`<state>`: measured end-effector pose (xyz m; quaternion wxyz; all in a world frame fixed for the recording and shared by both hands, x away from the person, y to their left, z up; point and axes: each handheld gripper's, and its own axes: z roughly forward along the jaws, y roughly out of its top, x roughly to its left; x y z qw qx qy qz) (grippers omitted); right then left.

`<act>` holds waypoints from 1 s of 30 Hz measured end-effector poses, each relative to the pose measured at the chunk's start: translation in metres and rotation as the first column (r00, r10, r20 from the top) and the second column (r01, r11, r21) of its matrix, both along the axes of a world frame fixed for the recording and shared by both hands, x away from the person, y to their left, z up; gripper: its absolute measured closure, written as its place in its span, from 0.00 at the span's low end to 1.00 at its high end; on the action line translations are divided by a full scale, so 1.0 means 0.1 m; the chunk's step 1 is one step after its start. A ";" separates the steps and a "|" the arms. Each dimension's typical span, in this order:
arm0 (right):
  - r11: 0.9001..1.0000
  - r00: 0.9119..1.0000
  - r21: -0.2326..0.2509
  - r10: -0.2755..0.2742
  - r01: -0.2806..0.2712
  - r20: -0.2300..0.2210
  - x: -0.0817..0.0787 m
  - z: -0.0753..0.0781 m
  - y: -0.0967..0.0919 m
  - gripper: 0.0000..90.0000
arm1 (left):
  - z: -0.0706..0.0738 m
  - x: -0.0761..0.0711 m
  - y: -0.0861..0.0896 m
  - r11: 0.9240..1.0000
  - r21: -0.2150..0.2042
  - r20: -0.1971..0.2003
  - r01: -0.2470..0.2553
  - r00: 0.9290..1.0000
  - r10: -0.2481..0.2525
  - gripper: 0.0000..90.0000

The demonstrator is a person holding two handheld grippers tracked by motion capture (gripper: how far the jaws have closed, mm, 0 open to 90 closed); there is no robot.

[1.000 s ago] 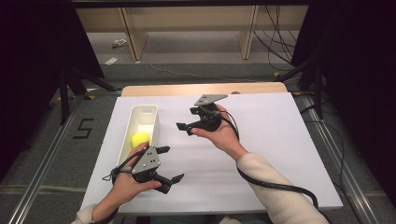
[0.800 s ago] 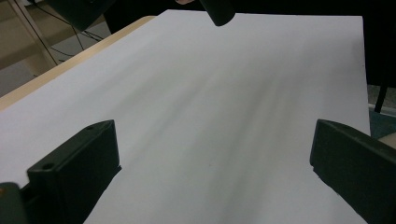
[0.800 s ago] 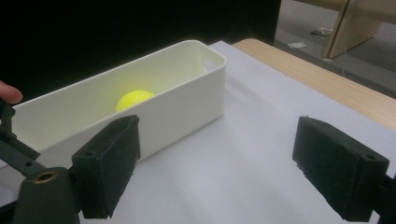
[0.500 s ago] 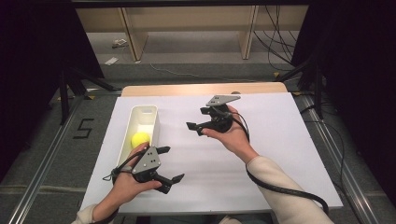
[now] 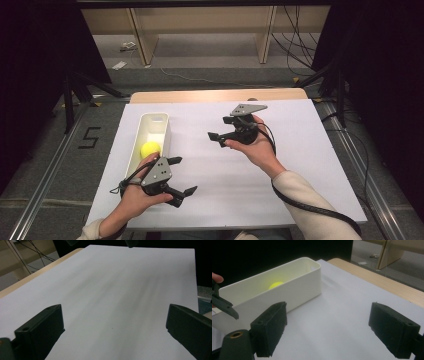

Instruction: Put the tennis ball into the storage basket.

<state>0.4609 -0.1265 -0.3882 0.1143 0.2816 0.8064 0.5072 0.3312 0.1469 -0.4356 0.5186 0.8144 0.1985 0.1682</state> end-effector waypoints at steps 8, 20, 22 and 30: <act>1.000 1.000 0.000 -0.016 0.016 0.002 -0.03 -0.01 -0.11 0.17 | 0.00 0.00 0.00 1.000 -0.002 -0.003 0.002 1.000 -0.002 0.01; 0.999 0.999 0.001 -0.037 0.037 0.003 -0.09 -0.02 -0.25 0.18 | -0.01 0.00 -0.01 1.000 -0.016 -0.016 0.023 1.000 -0.023 0.01; 0.999 0.999 -0.001 -0.040 0.040 0.003 -0.10 -0.03 -0.28 0.18 | -0.01 0.00 -0.01 1.000 -0.007 -0.008 0.010 1.000 -0.010 0.01; 0.998 0.998 0.000 -0.055 0.055 0.003 -0.15 -0.04 -0.40 0.18 | 0.00 0.00 0.01 1.000 0.005 0.002 -0.009 1.000 0.009 0.01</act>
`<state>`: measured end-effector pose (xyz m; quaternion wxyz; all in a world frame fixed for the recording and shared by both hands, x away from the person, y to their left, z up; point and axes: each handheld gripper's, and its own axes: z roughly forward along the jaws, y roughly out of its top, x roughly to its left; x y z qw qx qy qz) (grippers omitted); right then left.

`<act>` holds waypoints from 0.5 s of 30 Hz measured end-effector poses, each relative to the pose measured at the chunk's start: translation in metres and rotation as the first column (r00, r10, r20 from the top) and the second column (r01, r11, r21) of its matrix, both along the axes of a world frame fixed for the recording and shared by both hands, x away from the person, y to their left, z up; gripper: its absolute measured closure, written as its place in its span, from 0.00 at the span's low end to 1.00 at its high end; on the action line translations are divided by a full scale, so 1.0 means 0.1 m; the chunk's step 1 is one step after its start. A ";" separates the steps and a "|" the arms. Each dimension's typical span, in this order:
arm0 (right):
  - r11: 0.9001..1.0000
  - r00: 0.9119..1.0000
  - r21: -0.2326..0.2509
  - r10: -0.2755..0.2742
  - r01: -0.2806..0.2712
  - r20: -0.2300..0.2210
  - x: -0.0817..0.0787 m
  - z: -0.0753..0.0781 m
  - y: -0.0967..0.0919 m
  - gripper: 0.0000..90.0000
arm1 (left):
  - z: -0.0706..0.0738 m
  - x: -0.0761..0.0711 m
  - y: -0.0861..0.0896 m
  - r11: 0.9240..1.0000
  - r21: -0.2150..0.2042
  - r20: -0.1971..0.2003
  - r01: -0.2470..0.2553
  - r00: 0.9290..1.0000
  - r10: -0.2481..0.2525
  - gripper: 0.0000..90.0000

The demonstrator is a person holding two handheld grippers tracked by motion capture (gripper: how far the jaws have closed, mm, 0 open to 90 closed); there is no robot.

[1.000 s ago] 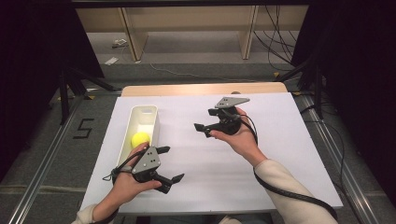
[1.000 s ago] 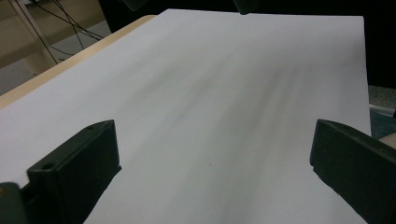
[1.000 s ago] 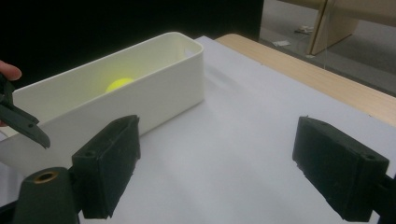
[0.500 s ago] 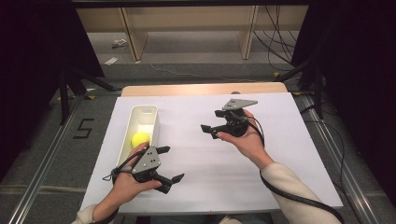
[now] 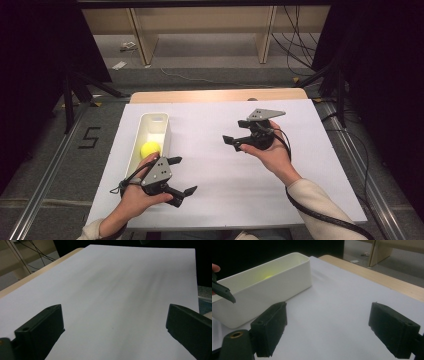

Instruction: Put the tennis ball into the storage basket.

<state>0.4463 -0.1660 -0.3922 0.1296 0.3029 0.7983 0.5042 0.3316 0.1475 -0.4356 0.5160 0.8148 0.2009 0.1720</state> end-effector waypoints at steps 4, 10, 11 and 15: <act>1.000 1.000 0.003 -0.011 0.011 -0.002 -0.03 -0.01 -0.05 0.18 | 0.00 0.00 0.00 1.000 0.001 0.001 0.000 1.000 0.000 0.01; 1.000 1.000 0.008 -0.022 0.022 -0.002 -0.06 -0.01 -0.14 0.18 | 0.00 0.00 0.00 1.000 -0.001 0.001 0.000 1.000 0.000 0.01; 1.000 1.000 0.006 -0.024 0.024 -0.001 -0.07 -0.01 -0.15 0.18 | 0.00 0.00 0.00 1.000 0.000 0.000 0.000 1.000 0.000 0.01; 0.999 1.000 0.007 -0.031 0.031 0.003 -0.10 0.00 -0.21 0.18 | 0.00 0.00 0.00 1.000 0.000 0.001 -0.001 1.000 0.001 0.01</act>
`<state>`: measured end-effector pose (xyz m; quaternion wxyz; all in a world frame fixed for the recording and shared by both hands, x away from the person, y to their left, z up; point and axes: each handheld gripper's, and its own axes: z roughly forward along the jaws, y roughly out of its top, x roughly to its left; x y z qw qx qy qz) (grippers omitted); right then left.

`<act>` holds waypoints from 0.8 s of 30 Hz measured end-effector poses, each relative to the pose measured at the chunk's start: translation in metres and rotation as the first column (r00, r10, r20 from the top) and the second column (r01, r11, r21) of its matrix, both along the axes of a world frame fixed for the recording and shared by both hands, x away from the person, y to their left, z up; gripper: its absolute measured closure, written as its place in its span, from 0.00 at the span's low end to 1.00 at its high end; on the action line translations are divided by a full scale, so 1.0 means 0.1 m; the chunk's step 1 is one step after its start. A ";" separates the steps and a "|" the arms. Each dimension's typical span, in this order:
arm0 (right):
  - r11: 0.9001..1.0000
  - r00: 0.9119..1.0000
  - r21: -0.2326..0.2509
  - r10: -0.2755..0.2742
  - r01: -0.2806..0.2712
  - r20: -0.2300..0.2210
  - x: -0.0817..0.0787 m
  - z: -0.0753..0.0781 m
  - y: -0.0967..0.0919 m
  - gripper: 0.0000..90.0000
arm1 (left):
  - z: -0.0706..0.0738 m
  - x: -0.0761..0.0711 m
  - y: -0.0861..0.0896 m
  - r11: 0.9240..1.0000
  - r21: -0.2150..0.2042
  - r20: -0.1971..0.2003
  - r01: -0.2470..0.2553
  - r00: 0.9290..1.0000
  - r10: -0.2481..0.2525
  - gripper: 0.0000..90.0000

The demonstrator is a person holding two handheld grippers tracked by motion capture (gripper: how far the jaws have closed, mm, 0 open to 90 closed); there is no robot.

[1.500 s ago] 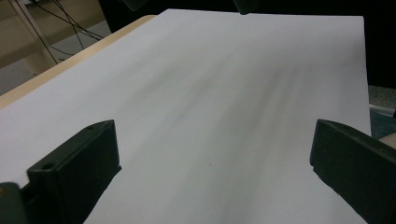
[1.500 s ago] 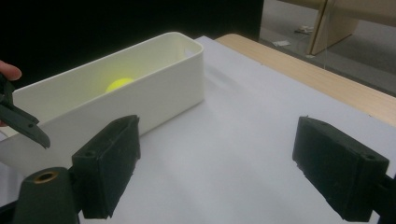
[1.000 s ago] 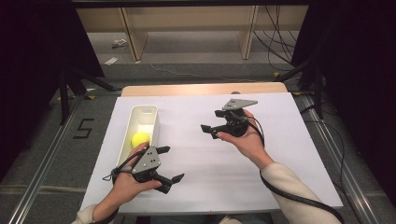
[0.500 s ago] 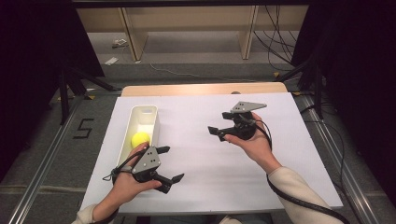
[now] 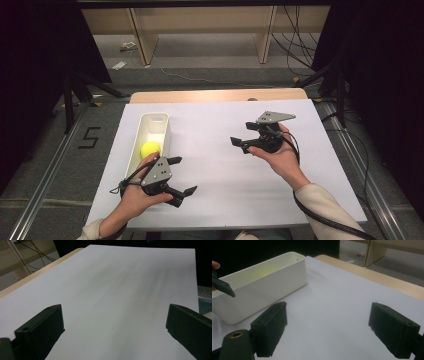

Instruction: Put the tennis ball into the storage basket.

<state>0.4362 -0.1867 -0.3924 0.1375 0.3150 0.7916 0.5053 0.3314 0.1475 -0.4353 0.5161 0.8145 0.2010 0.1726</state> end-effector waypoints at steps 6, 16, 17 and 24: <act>1.000 1.000 0.001 -0.013 0.013 -0.002 -0.05 -0.02 -0.09 0.18 | 0.00 0.00 0.00 1.000 0.000 0.000 0.001 1.000 -0.001 0.01; 0.999 0.999 0.013 -0.033 0.033 0.004 -0.15 -0.04 -0.23 0.18 | 0.01 0.00 0.00 1.000 -0.001 0.002 -0.002 1.000 0.002 0.01; 0.999 0.999 0.015 -0.037 0.036 0.006 -0.16 -0.04 -0.24 0.18 | 0.01 0.00 0.01 1.000 0.000 0.002 -0.002 1.000 0.002 0.01; 0.997 0.998 0.034 -0.066 0.065 0.017 -0.24 -0.04 -0.40 0.18 | 0.01 0.00 0.01 1.000 -0.003 0.002 -0.004 1.000 0.004 0.01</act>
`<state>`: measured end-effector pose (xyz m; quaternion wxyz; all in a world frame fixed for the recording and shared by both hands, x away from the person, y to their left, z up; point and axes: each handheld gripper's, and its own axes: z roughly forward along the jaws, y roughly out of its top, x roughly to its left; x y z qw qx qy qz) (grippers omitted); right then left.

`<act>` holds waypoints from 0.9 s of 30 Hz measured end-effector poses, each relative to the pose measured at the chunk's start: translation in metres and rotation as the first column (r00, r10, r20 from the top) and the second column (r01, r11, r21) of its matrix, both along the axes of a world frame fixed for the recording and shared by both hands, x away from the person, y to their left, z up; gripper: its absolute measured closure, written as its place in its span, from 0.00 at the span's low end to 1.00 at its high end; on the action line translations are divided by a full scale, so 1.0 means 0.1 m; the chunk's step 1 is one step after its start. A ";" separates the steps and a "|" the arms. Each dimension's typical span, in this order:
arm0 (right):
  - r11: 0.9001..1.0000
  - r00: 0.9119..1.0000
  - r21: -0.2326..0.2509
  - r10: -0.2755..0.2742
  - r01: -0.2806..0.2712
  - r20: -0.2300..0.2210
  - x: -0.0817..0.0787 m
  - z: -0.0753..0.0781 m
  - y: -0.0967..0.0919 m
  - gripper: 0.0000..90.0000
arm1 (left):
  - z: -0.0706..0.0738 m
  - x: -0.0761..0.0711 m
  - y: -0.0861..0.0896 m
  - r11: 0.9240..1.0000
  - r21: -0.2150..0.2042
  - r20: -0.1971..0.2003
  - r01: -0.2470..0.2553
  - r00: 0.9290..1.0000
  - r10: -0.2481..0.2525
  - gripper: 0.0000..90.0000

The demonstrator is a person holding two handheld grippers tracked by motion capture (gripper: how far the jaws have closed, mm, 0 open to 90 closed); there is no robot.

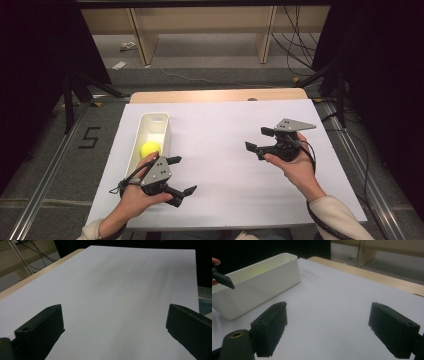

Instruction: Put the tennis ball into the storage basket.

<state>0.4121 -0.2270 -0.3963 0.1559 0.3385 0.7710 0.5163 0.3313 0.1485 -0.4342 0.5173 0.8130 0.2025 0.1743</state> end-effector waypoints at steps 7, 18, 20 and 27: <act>1.000 1.000 0.003 -0.031 0.031 -0.007 -0.09 -0.04 -0.19 0.18 | 0.00 0.00 0.00 1.000 0.000 -0.001 -0.001 1.000 0.001 0.01; 0.998 0.998 0.008 -0.059 0.059 -0.013 -0.25 -0.09 -0.40 0.17 | -0.01 0.00 0.00 1.000 0.001 -0.005 -0.002 1.000 0.002 0.01; 0.998 0.998 0.011 -0.060 0.060 -0.013 -0.26 -0.10 -0.42 0.18 | -0.01 0.00 0.00 1.000 0.002 -0.005 -0.001 1.000 0.001 0.01; 0.998 0.998 0.008 -0.065 0.065 -0.021 -0.30 -0.14 -0.47 0.18 | -0.01 0.01 0.00 1.000 0.000 -0.004 -0.004 1.000 0.004 0.01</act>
